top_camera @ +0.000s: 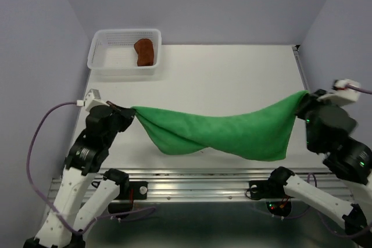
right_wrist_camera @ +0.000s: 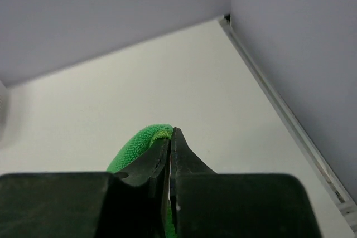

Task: Roll the towels
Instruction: Flatten the towel

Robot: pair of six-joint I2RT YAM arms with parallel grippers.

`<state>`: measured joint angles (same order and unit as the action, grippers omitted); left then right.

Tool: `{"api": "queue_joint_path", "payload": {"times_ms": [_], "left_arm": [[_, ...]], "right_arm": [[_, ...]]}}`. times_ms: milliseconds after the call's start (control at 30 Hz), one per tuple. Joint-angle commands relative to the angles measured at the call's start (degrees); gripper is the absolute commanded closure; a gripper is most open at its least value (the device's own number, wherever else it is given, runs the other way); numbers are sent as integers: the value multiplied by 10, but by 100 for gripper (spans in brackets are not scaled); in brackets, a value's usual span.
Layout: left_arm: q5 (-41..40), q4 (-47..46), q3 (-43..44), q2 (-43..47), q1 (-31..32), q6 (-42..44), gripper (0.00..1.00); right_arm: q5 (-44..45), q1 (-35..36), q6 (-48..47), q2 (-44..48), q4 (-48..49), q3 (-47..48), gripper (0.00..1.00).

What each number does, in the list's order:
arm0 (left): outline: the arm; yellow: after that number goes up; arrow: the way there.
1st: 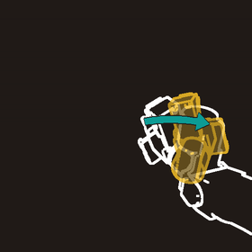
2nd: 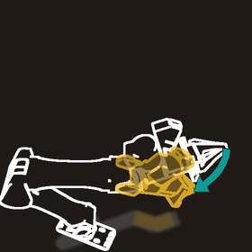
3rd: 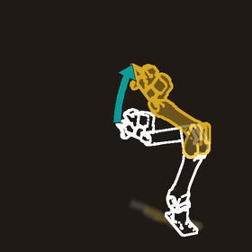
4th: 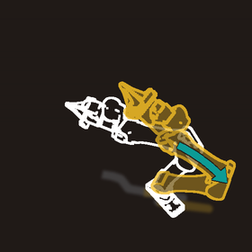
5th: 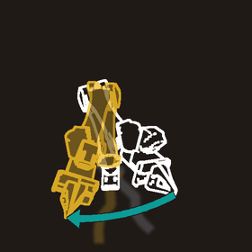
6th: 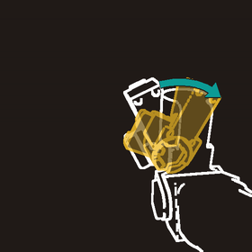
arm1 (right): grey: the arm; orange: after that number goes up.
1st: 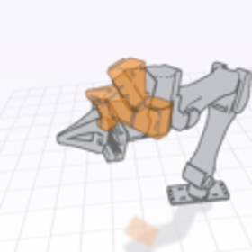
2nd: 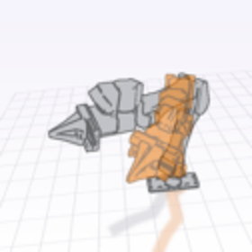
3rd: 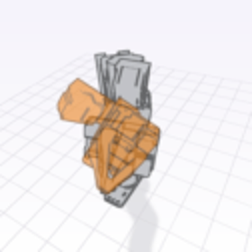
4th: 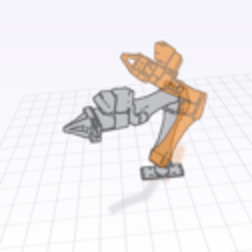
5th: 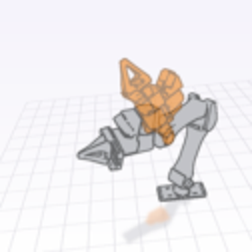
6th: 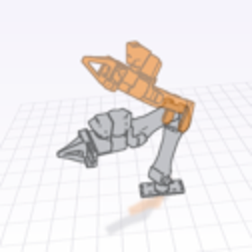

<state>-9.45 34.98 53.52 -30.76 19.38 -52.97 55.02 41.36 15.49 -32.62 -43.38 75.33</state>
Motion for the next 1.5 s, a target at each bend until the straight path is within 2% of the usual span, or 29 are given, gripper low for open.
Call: {"api": "queue_joint_path", "payload": {"times_ms": [0,67,133,167,200,233,300,333,433,467,533,567,633,733,833,867,900,1000,1033,1200,1467], "left_arm": [[-14,-66,-95,-74,-2,-6,100],[-28,-93,-124,-108,-5,-4,100],[-21,-152,-158,-177,-15,15,100],[-1,-171,-169,-204,-45,43,100],[25,-212,-174,-235,-63,57,100],[53,-230,-177,-292,-97,66,100],[64,-272,-177,-368,-122,87,100],[69,-283,-171,-389,-136,93,100],[59,-319,-148,-445,-138,110,100],[61,-328,-135,-455,-142,114,100],[61,-338,-120,-485,-145,121,100],[60,-339,-113,-492,-145,124,100],[62,-334,-99,-504,-147,125,100],[77,-337,-108,-490,-147,125,100],[78,-335,-127,-456,-147,125,100],[77,-334,-133,-447,-147,125,100],[78,-331,-141,-433,-147,127,100],[80,-323,-155,-409,-147,132,100],[80,-323,-157,-405,-147,132,100],[80,-316,-166,-386,-147,122,100],[77,-313,-164,-386,-147,121,100]], "right_arm": [[50,5,90,-106,-58,-103,96],[64,5,137,-153,-52,-160,96],[34,-15,124,-235,-4,-178,96],[17,-31,106,-262,24,-196,95],[-57,-54,86,-314,96,-205,95],[-109,-123,49,-341,132,-212,94],[-224,-182,27,-433,205,-211,94],[-236,-219,11,-464,218,-203,92],[-253,-252,-19,-581,231,-130,88],[-260,-259,-24,-603,231,-109,67],[-262,-259,-33,-632,223,-62,47],[-268,-259,-28,-630,218,-54,26],[-276,-259,6,-612,190,-53,22],[-343,-259,56,-533,127,-91,0],[-436,-259,142,-414,88,-209,0],[-463,-259,161,-382,81,-280,0],[-518,-259,173,-323,78,-311,0],[-593,-259,195,-227,39,-388,0],[-592,-259,209,-213,22,-391,0],[-524,-233,276,-184,-59,-376,1],[-533,-233,329,-218,11,-453,27]]}}
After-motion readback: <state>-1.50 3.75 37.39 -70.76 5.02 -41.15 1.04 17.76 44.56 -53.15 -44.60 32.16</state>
